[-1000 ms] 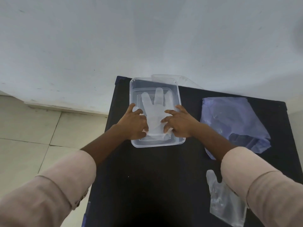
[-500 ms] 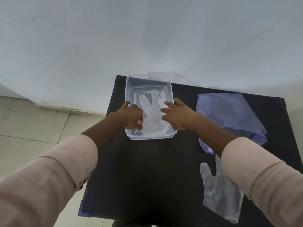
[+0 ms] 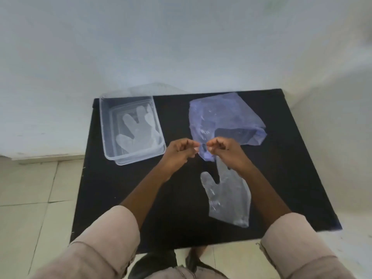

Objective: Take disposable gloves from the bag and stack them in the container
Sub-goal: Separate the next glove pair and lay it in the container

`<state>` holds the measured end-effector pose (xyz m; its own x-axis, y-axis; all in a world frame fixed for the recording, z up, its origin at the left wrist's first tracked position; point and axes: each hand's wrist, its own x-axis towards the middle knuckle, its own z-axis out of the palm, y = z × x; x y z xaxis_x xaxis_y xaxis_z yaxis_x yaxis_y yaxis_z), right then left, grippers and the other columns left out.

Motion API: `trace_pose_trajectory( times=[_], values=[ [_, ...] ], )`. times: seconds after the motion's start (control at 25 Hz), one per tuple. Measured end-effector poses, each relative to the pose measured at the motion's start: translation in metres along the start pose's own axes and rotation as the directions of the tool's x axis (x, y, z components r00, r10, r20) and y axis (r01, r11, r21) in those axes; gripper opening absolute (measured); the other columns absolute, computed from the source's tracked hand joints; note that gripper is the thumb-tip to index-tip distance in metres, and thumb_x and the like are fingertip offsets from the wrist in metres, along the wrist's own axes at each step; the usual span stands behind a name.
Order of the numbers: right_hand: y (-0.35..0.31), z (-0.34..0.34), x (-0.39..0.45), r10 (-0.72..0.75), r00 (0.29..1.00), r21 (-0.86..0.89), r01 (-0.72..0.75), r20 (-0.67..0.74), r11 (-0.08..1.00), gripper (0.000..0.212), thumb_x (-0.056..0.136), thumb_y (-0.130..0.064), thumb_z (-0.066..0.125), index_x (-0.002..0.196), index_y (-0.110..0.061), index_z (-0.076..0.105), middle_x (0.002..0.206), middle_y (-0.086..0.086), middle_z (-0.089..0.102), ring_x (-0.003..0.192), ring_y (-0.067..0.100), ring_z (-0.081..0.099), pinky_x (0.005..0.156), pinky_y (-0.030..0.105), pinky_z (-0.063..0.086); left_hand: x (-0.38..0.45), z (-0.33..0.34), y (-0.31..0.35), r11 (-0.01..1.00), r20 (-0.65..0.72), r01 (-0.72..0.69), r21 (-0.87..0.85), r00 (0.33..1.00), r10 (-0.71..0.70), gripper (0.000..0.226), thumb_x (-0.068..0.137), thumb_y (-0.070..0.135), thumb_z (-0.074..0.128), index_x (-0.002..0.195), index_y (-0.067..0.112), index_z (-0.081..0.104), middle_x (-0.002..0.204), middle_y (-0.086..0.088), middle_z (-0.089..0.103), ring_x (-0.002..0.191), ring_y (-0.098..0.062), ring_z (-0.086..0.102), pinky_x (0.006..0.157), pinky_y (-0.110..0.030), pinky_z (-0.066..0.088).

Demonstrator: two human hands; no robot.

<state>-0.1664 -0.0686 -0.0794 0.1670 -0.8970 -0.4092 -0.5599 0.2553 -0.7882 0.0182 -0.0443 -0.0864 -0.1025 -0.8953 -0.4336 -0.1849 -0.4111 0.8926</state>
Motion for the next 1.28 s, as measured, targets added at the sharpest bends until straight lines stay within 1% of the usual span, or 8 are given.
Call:
trace_pose_trajectory(
  times=[0.2, 0.44, 0.6, 0.76, 0.96, 1.08, 1.16, 1.28],
  values=[
    [0.104, -0.006, -0.069, 0.308, 0.936, -0.065, -0.322, -0.169, 0.944, 0.012, 0.088, -0.020, 0.063, 0.097, -0.014, 0.067, 0.100, 0.008, 0.070, 0.091, 0.024, 0.065, 0.081, 0.036, 0.051, -0.024, 0.075, -0.051, 0.977, 0.097, 0.175, 0.120, 0.978, -0.187, 0.019, 0.090, 0.011, 0.061, 0.105, 0.013, 0.072, 0.108, -0.012, 0.073, 0.087, -0.015, 0.063, 0.061, -0.010, 0.047],
    [0.147, 0.027, -0.110, 0.516, 0.809, -0.310, -0.586, -0.283, 0.749, 0.061, 0.079, -0.037, 0.072, 0.120, -0.013, 0.034, 0.107, 0.012, 0.060, 0.098, 0.033, 0.064, 0.068, 0.036, 0.043, -0.047, 0.100, -0.087, 0.938, 0.110, 0.115, 0.328, 0.981, -0.159, 0.016, 0.091, 0.007, 0.060, 0.102, 0.007, 0.072, 0.109, -0.010, 0.074, 0.100, -0.021, 0.068, 0.096, -0.033, 0.052],
    [0.156, 0.036, -0.105, 0.581, 0.776, 0.134, -0.567, -0.245, 0.813, 0.044, 0.080, -0.020, 0.071, 0.111, -0.011, 0.041, 0.103, 0.010, 0.061, 0.087, 0.024, 0.063, 0.065, 0.032, 0.051, -0.069, 0.114, -0.101, 0.753, 0.187, -0.122, 0.647, 0.982, -0.002, 0.043, 0.080, 0.029, 0.073, 0.119, 0.018, 0.060, 0.124, -0.003, 0.064, 0.114, -0.020, 0.058, 0.103, -0.039, 0.046],
    [0.141, 0.027, -0.101, 0.701, 0.713, 0.708, -0.494, -0.002, 0.505, 0.020, 0.075, -0.007, 0.064, 0.095, -0.004, 0.060, 0.080, 0.012, 0.064, 0.069, 0.018, 0.059, 0.057, 0.029, 0.046, -0.079, 0.130, -0.107, 0.454, 0.237, -0.237, 0.859, 0.970, 0.058, 0.080, 0.071, 0.046, 0.074, 0.138, 0.029, 0.035, 0.145, -0.002, 0.041, 0.131, -0.025, 0.041, 0.109, -0.043, 0.036],
    [0.123, 0.007, -0.111, 0.605, 0.796, 0.845, -0.337, 0.019, 0.416, 0.027, 0.079, -0.020, 0.072, 0.103, -0.011, 0.061, 0.084, 0.007, 0.066, 0.079, 0.019, 0.062, 0.065, 0.034, 0.049, -0.067, 0.121, -0.089, 0.611, 0.052, -0.190, 0.769, 0.970, 0.237, 0.022, 0.087, 0.029, 0.065, 0.108, 0.022, 0.069, 0.122, 0.000, 0.062, 0.109, -0.015, 0.053, 0.089, -0.025, 0.043],
    [0.131, -0.004, -0.127, 0.227, 0.882, 0.215, -0.147, -0.414, 0.965, 0.076, 0.063, -0.054, 0.081, 0.124, -0.024, 0.046, 0.123, 0.001, 0.055, 0.111, 0.019, 0.055, 0.083, 0.033, 0.051, -0.053, 0.105, -0.061, 0.699, 0.022, -0.169, 0.694, 0.976, 0.214, 0.015, 0.086, 0.026, 0.068, 0.097, 0.018, 0.071, 0.109, -0.002, 0.066, 0.097, -0.015, 0.058, 0.084, -0.027, 0.048],
    [0.133, -0.007, -0.130, -0.080, 0.906, -0.285, -0.047, -0.416, 0.957, 0.098, 0.056, -0.062, 0.081, 0.135, -0.022, 0.038, 0.141, 0.009, 0.044, 0.125, 0.025, 0.045, 0.095, 0.042, 0.047, -0.045, 0.098, -0.041, 0.733, 0.022, -0.132, 0.668, 0.987, 0.157, 0.012, 0.084, 0.027, 0.070, 0.093, 0.019, 0.072, 0.101, 0.000, 0.066, 0.091, -0.016, 0.062, 0.084, -0.035, 0.054],
    [0.119, -0.005, -0.116, -0.184, 0.924, -0.450, 0.014, -0.335, 0.893, 0.078, 0.066, -0.053, 0.079, 0.129, -0.021, 0.047, 0.134, 0.010, 0.051, 0.121, 0.026, 0.049, 0.089, 0.041, 0.050, -0.040, 0.095, -0.019, 0.755, 0.018, -0.102, 0.648, 0.993, 0.118, 0.011, 0.082, 0.029, 0.070, 0.085, 0.019, 0.073, 0.088, 0.002, 0.070, 0.080, -0.016, 0.066, 0.079, -0.041, 0.058]
  ],
)
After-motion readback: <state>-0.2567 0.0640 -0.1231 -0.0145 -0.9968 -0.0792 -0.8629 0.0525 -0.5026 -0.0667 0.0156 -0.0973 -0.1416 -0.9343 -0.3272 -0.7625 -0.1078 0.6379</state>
